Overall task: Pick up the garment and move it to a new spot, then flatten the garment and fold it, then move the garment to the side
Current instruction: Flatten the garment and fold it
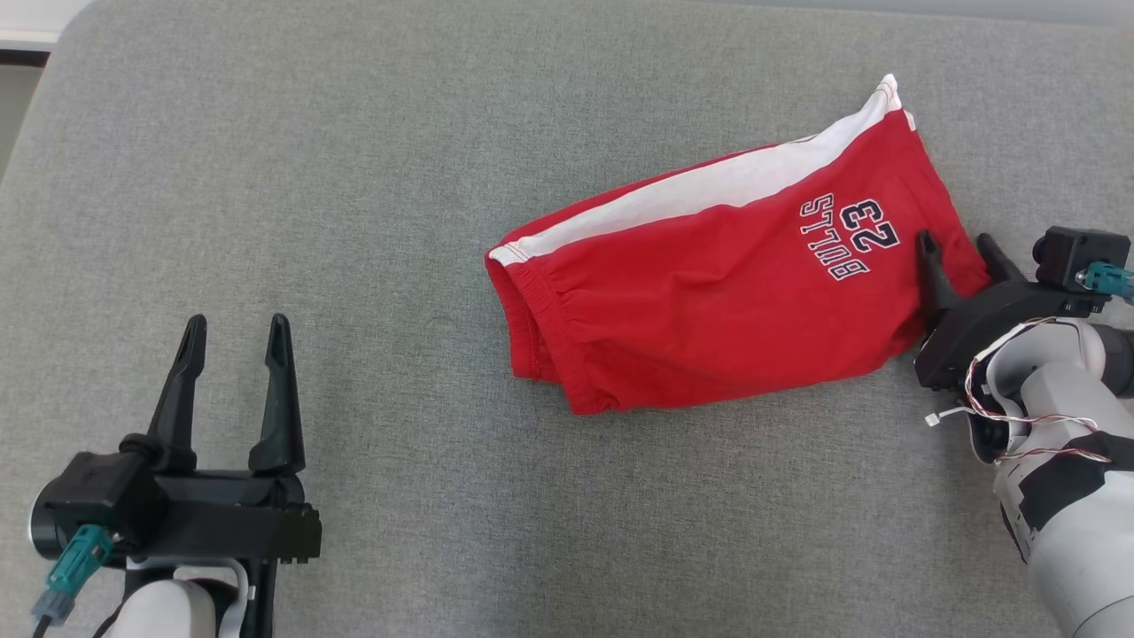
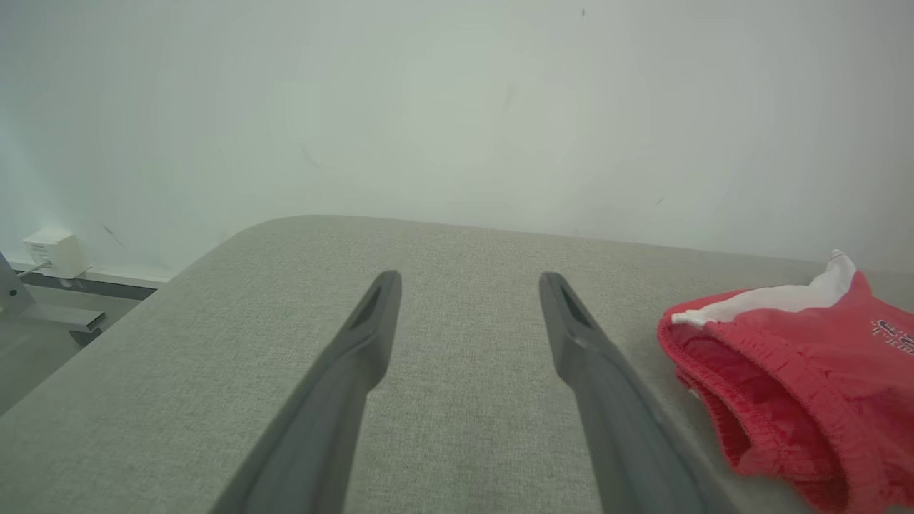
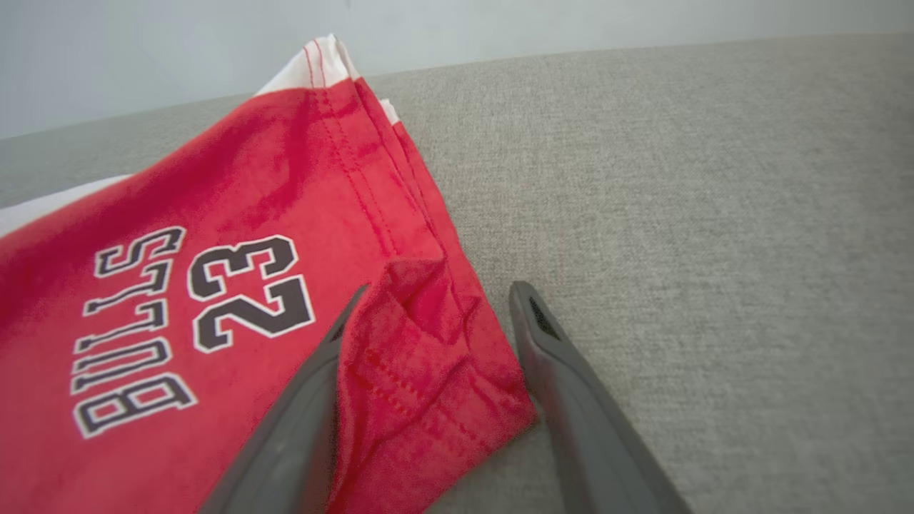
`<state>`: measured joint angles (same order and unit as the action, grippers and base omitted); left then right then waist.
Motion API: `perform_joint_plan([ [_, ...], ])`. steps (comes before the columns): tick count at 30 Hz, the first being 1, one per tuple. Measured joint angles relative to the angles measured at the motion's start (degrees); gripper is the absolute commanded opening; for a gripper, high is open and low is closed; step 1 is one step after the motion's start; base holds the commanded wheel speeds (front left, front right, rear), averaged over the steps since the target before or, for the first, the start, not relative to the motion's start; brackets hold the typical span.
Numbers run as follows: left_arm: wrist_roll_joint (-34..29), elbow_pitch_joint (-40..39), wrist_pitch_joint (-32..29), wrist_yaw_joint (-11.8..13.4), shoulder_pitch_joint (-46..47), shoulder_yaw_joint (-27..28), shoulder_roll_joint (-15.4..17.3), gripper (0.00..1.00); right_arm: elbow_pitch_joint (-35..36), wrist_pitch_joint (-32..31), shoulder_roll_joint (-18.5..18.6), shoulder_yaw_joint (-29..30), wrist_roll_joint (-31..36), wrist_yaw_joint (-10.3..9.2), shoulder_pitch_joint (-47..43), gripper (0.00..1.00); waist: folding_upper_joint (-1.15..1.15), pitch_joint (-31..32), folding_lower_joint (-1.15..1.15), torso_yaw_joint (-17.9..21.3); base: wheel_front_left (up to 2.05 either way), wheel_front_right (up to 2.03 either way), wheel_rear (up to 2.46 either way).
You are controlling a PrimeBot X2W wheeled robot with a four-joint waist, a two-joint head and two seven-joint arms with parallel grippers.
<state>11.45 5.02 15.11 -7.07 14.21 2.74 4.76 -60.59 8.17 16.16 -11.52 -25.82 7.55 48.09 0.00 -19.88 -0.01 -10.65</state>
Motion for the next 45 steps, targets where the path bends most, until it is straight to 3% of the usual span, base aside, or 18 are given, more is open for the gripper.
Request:
perform_joint_plan([
  [1, -0.37, 0.08, 0.00, -0.01, -0.16, 0.27, -0.21, 1.00, -0.05, 0.01, -0.09, -0.16, -0.31, 0.00, -0.01, 0.00, 0.00, 0.07, 0.00, -0.05, 0.00, 0.00, 0.00],
  [11, -1.93, 0.63, 0.00, -0.44, -1.98, 1.58, -1.19, 1.00, 1.59, 2.37, -0.21, -3.04, -5.13, 0.00, -4.67, 0.00, 0.00, 3.23, 0.01, 1.80, 0.00, 0.00, 0.00],
  [25, -2.80, 0.77, 0.00, -0.44, -4.95, 1.21, -1.12, 1.00, 7.15, 4.04, 7.73, -3.16, -12.01, 0.00, -14.50, 0.00, 0.00, 8.50, 0.00, 6.40, 0.00, 0.00, 0.00],
  [35, -2.89, 0.99, 0.00, -0.45, -6.51, 1.04, -1.14, 1.00, 13.79, 5.50, 5.44, -6.05, -10.31, 0.00, -14.43, 0.00, 0.00, 10.19, 0.01, 7.35, 0.00, 0.00, 0.00],
  [45, -2.97, 1.32, 0.00, -0.44, -6.65, 0.77, -1.16, 1.00, 22.52, 5.80, 0.70, -11.35, -8.13, 0.00, -14.05, 0.00, 0.00, 11.28, 0.01, 6.85, 0.00, 0.00, 0.00],
])
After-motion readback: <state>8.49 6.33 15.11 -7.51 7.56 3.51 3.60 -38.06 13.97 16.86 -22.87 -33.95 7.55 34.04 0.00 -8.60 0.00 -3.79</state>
